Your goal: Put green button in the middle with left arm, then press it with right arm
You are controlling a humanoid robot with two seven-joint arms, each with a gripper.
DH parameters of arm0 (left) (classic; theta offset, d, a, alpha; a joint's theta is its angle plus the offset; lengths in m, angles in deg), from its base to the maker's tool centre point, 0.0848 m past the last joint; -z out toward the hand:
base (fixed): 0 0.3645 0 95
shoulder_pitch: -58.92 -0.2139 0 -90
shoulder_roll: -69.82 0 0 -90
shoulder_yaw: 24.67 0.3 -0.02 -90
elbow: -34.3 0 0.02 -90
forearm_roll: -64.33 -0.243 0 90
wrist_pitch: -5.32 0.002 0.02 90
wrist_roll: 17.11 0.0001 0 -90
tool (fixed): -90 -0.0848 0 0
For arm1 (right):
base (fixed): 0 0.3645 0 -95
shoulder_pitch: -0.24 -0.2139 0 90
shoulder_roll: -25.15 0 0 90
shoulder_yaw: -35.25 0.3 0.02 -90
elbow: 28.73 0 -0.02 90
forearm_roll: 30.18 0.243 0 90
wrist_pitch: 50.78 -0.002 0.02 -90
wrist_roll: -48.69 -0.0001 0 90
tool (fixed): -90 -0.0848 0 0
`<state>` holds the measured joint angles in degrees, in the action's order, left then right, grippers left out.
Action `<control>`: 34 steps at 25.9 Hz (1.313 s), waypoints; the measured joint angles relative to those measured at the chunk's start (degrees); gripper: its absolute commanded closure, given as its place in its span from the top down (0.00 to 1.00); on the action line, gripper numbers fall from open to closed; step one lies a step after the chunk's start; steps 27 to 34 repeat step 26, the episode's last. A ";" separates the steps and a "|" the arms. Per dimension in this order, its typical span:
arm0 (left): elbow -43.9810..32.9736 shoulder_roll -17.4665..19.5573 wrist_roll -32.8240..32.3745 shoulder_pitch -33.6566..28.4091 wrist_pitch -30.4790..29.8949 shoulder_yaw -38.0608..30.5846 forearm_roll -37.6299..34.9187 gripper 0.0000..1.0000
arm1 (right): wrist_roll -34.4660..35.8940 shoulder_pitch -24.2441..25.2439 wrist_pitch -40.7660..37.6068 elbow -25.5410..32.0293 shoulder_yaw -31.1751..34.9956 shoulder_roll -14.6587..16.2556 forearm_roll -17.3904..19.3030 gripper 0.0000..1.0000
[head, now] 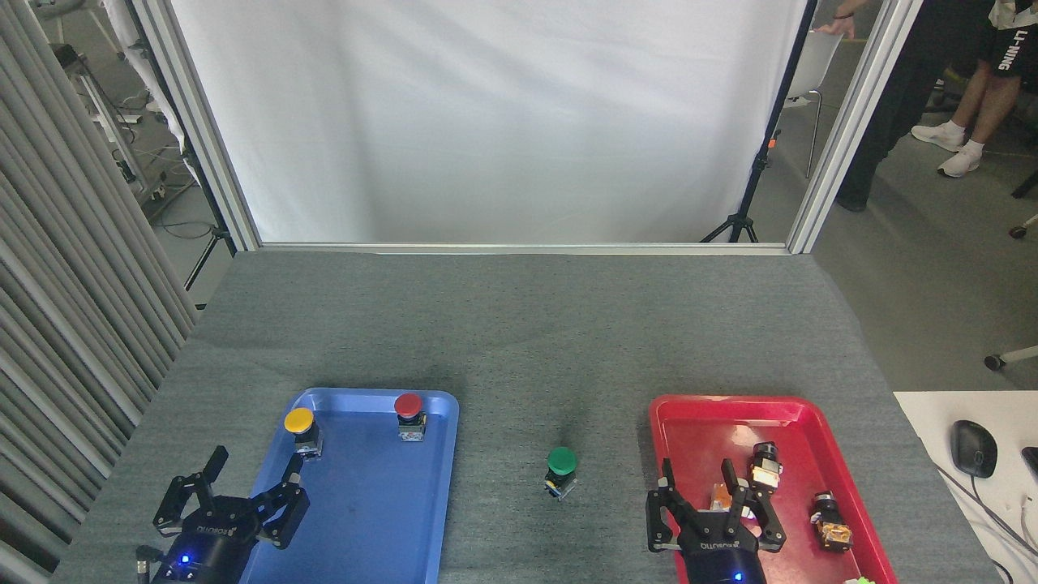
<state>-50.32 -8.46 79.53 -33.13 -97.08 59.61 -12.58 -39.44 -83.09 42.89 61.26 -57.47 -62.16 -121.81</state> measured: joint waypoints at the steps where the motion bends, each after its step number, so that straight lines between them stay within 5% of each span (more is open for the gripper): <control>1: 0.08 -0.12 -0.01 0.27 -0.04 -0.01 0.05 1.00 | 0.01 0.33 -0.01 0.47 0.16 0.22 0.26 0.99; 15: -0.28 -0.54 0.22 1.16 -1.04 0.59 0.18 1.00 | 1.43 3.64 -1.66 6.34 2.03 2.40 2.25 1.00; 34: -0.96 -4.52 0.82 -0.10 -1.73 1.27 0.12 1.00 | 1.72 3.88 -2.03 6.83 2.08 2.41 4.31 1.00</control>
